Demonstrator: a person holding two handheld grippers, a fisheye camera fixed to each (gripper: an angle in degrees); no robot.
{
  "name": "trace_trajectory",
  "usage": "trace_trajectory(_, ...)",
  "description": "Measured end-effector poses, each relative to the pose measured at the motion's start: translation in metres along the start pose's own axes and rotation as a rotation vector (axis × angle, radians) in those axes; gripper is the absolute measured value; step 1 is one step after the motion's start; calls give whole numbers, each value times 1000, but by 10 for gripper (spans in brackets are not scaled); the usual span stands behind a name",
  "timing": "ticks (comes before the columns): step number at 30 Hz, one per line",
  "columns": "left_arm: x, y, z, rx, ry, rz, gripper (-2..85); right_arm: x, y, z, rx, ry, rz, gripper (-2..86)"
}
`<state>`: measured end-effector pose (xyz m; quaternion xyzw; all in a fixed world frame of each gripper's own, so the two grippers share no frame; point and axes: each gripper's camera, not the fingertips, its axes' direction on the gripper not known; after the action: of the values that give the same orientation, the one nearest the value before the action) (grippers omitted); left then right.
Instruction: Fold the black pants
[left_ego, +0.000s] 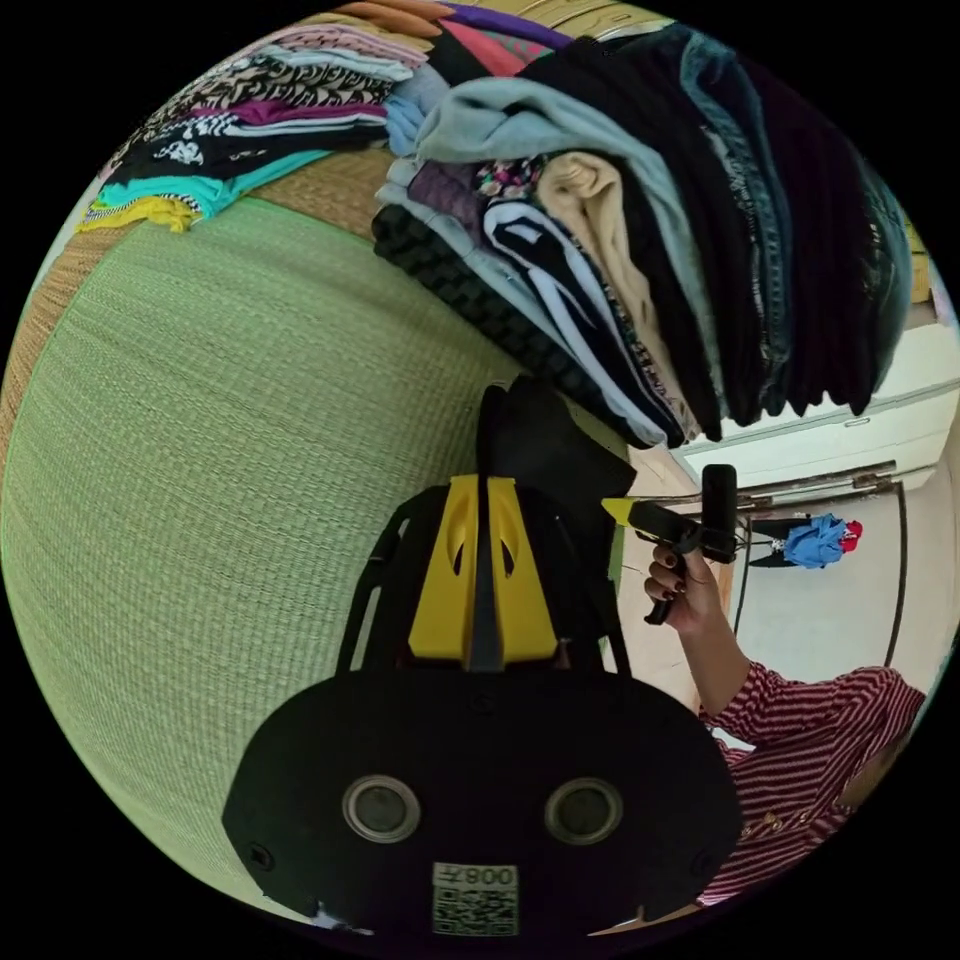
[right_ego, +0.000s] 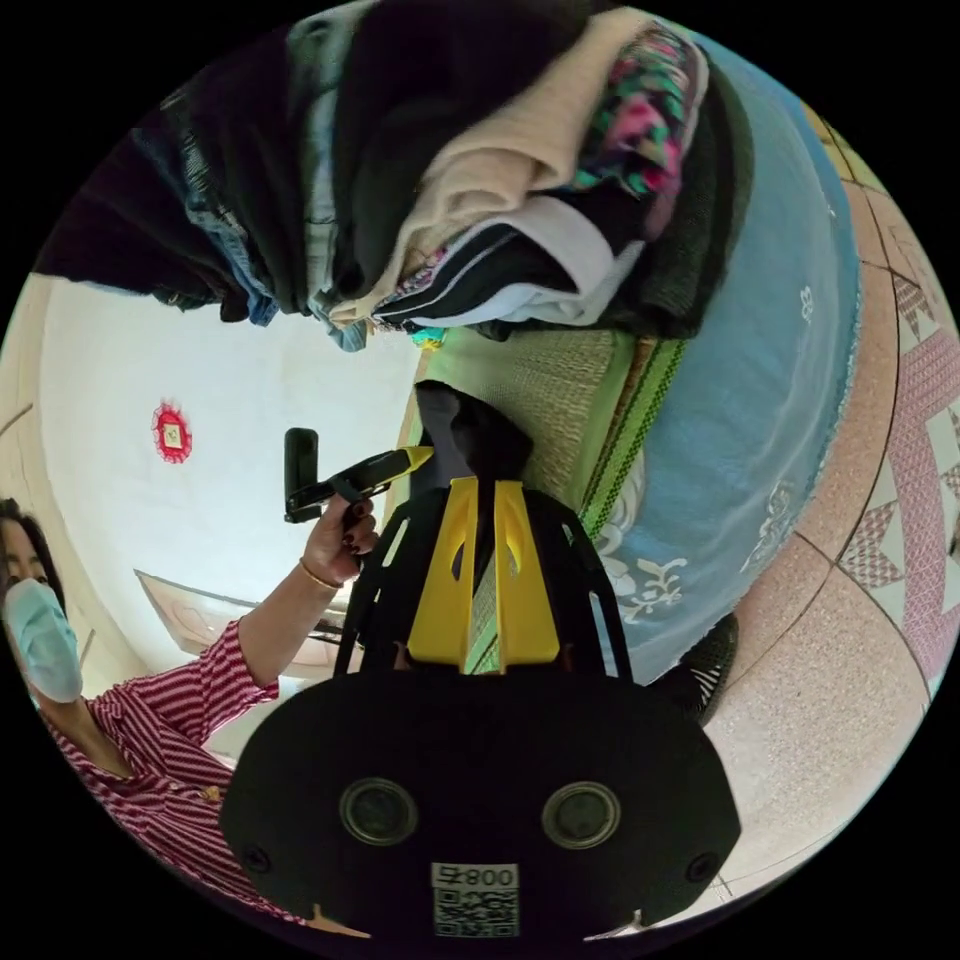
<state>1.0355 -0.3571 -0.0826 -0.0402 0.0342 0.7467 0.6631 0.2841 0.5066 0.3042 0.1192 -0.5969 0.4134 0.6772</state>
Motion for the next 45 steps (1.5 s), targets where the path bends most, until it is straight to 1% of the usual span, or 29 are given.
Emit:
trace_trajectory(4,10,-5,-1,-28,-49,18,48,-7,-4,2,-16,43,-18,25)
trace_trajectory(6,14,-5,-5,-50,-85,37,42,-6,-6,3,-18,31,-16,25)
trace_trajectory(11,18,3,-33,-21,-30,67,23,-16,-5,1,0,12,-17,24)
trace_trajectory(13,18,9,-50,-7,19,77,21,-24,-4,-2,14,-12,-29,24)
trace_trajectory(20,23,36,-108,35,57,153,20,-92,6,-2,14,-84,-160,23)
trace_trajectory(24,23,75,-159,118,69,211,22,-144,24,9,-13,-125,-271,23)
trace_trajectory(29,7,143,-219,230,89,179,25,-209,55,46,-116,-194,-396,23)
trace_trajectory(32,-10,195,-252,296,100,117,31,-252,86,87,-228,-229,-483,24)
trace_trajectory(35,-33,256,-275,337,104,0,40,-287,126,139,-365,-209,-573,24)
trace_trajectory(37,-55,312,-281,349,99,-147,44,-298,152,174,-455,-194,-601,25)
trace_trajectory(38,-62,327,-281,349,95,-201,45,-301,171,198,-511,-167,-633,26)
trace_trajectory(39,-75,359,-278,351,105,-306,45,-299,190,224,-560,-121,-641,27)
trace_trajectory(40,-87,392,-272,344,135,-415,45,-296,199,237,-589,-98,-640,28)
trace_trajectory(41,-93,408,-268,337,156,-471,46,-289,218,265,-656,-37,-656,29)
trace_trajectory(42,-101,439,-261,334,200,-563,48,-278,236,293,-723,47,-652,31)
trace_trajectory(43,-104,467,-256,360,260,-640,51,-272,245,306,-759,86,-654,33)
trace_trajectory(44,-105,479,-254,378,300,-666,54,-262,261,328,-829,153,-648,36)
trace_trajectory(45,-104,497,-251,415,383,-694,62,-258,270,339,-857,175,-632,39)
